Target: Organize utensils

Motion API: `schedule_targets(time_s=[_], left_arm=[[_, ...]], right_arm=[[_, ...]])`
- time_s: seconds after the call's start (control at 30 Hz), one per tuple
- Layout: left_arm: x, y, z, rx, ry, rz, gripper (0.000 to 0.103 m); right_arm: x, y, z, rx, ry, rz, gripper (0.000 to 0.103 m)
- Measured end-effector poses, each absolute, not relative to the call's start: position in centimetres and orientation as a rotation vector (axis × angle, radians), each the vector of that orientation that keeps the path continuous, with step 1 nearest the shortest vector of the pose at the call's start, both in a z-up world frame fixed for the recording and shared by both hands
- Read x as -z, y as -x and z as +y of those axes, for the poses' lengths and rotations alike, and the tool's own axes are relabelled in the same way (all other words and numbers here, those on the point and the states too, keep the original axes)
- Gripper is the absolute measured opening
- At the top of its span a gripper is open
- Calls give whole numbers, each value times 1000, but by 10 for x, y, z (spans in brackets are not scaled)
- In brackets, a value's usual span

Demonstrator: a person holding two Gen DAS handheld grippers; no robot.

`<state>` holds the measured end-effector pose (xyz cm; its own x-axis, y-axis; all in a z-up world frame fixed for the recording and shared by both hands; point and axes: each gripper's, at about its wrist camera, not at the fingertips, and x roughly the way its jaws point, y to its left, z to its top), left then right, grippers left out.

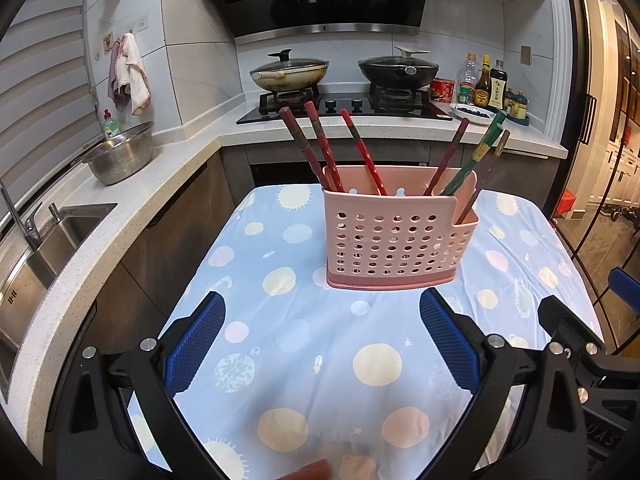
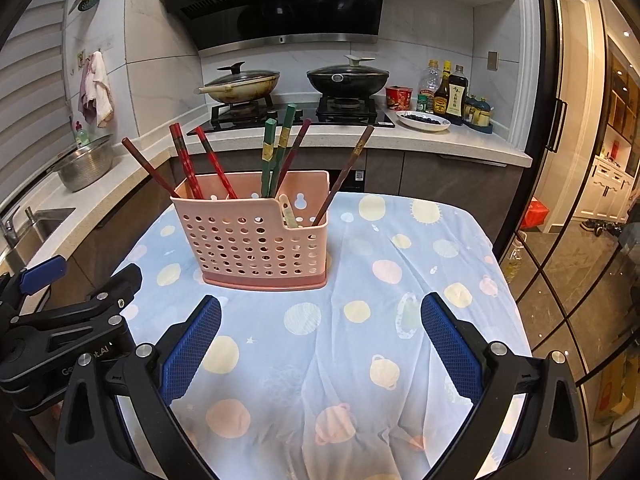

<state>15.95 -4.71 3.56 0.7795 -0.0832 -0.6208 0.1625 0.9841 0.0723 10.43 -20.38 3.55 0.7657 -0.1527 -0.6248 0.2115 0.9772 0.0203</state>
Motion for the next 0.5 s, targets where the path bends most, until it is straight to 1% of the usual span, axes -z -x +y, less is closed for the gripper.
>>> schedule_targets(time_s=[0.5], left_arm=[[-35, -159, -45, 125, -125, 669, 93]], right_arm=[[-35, -104, -204, 205, -85, 670, 97]])
